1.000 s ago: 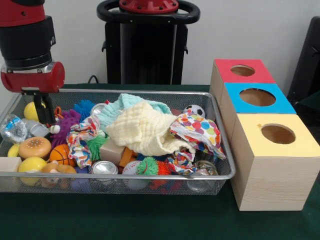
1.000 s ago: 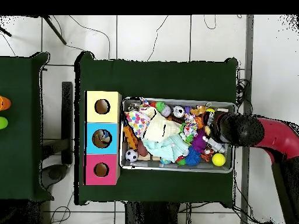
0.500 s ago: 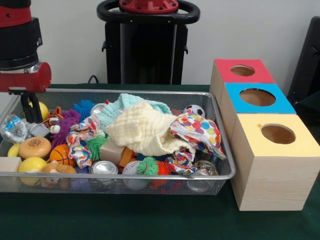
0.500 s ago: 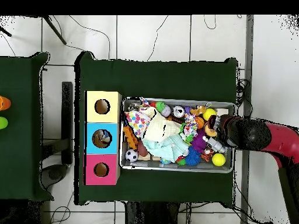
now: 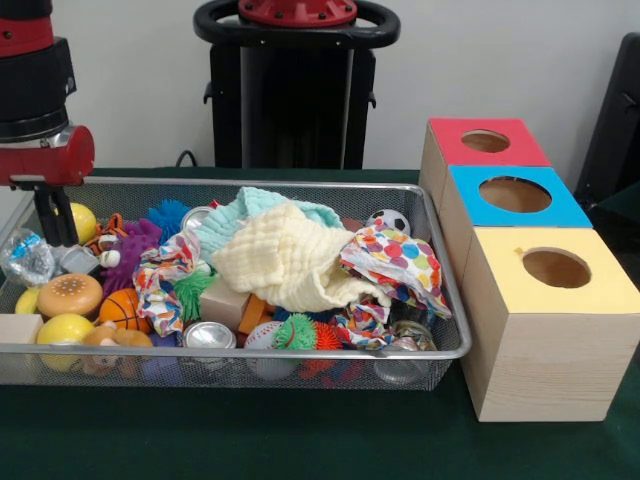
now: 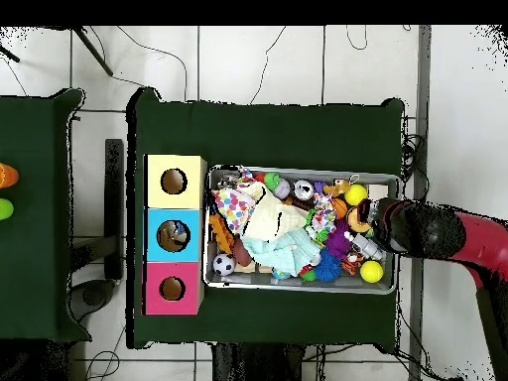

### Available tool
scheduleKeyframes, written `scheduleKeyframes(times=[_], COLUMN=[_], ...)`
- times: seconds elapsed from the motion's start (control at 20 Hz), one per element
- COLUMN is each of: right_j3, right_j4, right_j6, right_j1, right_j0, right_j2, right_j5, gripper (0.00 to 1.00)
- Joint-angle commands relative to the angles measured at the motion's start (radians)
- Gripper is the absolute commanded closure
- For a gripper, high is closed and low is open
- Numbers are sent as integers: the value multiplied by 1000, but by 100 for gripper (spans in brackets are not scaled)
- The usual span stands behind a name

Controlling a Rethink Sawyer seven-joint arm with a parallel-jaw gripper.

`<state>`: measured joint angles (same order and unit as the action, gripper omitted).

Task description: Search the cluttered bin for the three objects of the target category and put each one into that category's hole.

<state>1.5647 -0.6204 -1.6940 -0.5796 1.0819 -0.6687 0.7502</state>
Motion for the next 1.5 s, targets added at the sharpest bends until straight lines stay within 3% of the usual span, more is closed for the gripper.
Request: scheduleKeyframes(times=[0.05, 0.5, 0.8, 1.5], right_j3=[2, 23, -6, -18], right_j4=[-60, -60, -55, -107], right_j6=[318, 331, 367, 367], right_j1=[23, -34, -17, 30], right_j0=[7, 21, 33, 32], right_j2=[-52, -58, -68, -62], right_j5=[48, 61, 92, 39], gripper=[100, 100, 100, 100])
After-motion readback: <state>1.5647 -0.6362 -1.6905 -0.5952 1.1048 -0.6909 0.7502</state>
